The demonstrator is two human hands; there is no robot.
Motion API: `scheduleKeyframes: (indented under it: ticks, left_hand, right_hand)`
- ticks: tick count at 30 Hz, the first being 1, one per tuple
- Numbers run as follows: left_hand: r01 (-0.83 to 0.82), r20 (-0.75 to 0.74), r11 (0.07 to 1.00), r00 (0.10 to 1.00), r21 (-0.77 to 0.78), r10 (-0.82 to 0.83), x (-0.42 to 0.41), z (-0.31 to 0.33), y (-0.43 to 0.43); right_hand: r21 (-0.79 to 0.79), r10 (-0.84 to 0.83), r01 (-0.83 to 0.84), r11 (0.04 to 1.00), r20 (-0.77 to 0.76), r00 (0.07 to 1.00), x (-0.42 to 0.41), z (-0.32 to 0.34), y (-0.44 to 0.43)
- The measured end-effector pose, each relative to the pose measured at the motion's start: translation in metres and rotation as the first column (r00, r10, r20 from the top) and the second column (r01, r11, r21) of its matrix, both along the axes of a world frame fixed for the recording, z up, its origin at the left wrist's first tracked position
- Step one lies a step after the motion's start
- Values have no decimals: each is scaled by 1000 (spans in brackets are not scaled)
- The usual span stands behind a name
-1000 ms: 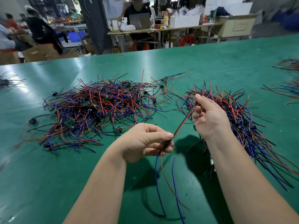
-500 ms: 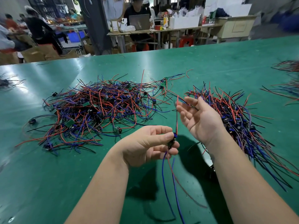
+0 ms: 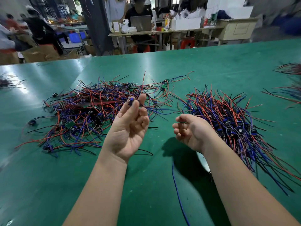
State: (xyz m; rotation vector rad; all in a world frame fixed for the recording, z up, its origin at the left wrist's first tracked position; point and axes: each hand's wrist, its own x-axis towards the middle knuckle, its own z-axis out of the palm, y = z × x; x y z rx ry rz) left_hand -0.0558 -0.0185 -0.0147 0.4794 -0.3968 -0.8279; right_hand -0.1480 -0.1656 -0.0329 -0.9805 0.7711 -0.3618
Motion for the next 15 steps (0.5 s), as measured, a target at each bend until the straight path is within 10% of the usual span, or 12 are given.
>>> scheduleKeyframes:
  ticks: [9, 15]
  left_hand:
    - [-186, 656, 961, 755, 206, 6, -15, -12, -15]
    - [-45, 540, 960, 834, 276, -116, -21, -12, -13]
  right_hand:
    - [-57, 252, -245, 968, 241, 937, -4, 7, 7]
    - [-67, 135, -118, 991, 431, 892, -8, 8, -5]
